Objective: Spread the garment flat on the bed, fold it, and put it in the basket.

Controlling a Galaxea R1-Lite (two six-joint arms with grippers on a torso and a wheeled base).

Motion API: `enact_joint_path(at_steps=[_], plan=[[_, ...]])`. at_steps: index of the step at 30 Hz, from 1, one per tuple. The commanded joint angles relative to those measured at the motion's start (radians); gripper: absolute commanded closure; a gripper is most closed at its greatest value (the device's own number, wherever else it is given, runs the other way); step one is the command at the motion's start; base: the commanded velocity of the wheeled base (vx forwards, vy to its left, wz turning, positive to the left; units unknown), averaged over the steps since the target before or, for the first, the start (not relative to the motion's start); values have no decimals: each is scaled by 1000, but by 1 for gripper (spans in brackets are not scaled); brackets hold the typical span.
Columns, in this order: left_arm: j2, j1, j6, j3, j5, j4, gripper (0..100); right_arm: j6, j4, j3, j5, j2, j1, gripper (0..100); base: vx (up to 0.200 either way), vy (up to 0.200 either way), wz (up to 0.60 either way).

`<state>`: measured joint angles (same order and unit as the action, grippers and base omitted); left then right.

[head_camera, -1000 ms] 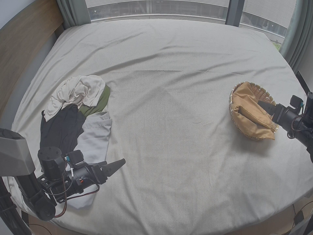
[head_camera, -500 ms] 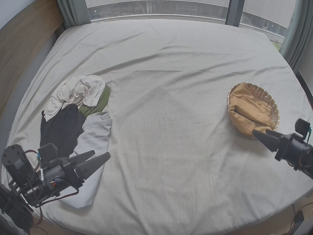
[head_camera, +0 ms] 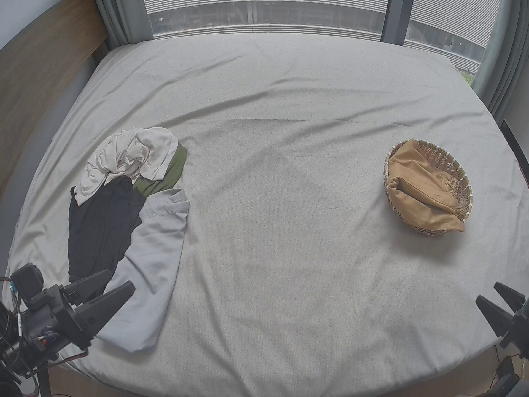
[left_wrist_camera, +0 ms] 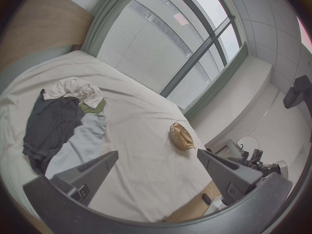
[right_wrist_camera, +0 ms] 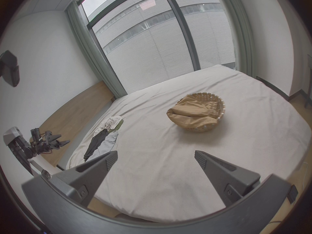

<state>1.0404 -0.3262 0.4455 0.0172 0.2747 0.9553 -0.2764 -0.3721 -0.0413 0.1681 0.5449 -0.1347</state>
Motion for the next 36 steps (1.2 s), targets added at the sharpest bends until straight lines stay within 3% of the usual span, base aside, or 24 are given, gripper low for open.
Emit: enact_joint_path(at_steps=[1, 7, 11, 12, 15, 18, 24, 25, 26, 28, 31, 33, 36], plan=[[-494, 59, -56, 9, -60, -362, 0, 65, 351, 20, 2, -516, 142, 0, 0, 0, 0], [-718, 65, -107, 3, -63, -655, 0, 161, 366, 18, -15, -542, 144, 0, 0, 0, 0], [-884, 161, -188, -17, -60, -791, 0, 322, 351, 24, -142, -543, 141, 0, 0, 0, 0], [-955, 193, -232, -17, -68, -882, 0, 358, 349, 27, -162, -540, 142, 0, 0, 0, 0], [-944, 200, -255, -17, -126, -886, 0, 362, 315, 38, -131, -542, 141, 0, 0, 0, 0], [-944, 217, -268, -17, -206, -880, 0, 335, 323, 35, -144, -543, 139, 0, 0, 0, 0], [-944, 251, -295, -17, -298, -882, 0, 362, 311, 40, -156, -545, 139, 0, 0, 0, 0], [-944, 257, -297, -17, -299, -882, 0, 362, 309, 40, -157, -545, 139, 0, 0, 0, 0], [-964, 332, -320, -17, -279, -885, 0, 362, 312, 38, -173, -545, 139, 0, 0, 0, 0], [-974, 377, -343, -17, -253, -886, 0, 364, 328, 34, -170, -545, 138, 0, 0, 0, 0], [-973, 363, -344, -17, -253, -885, 0, 312, 360, 24, -168, -540, 136, 0, 0, 0, 0], [-981, 354, -357, -17, -249, -891, 0, 227, 375, 18, -147, -542, 141, 0, 0, 0, 0], [-1037, 323, -499, -17, -229, -929, 0, 238, 374, 18, -121, -545, 142, 0, 0, 0, 0]])
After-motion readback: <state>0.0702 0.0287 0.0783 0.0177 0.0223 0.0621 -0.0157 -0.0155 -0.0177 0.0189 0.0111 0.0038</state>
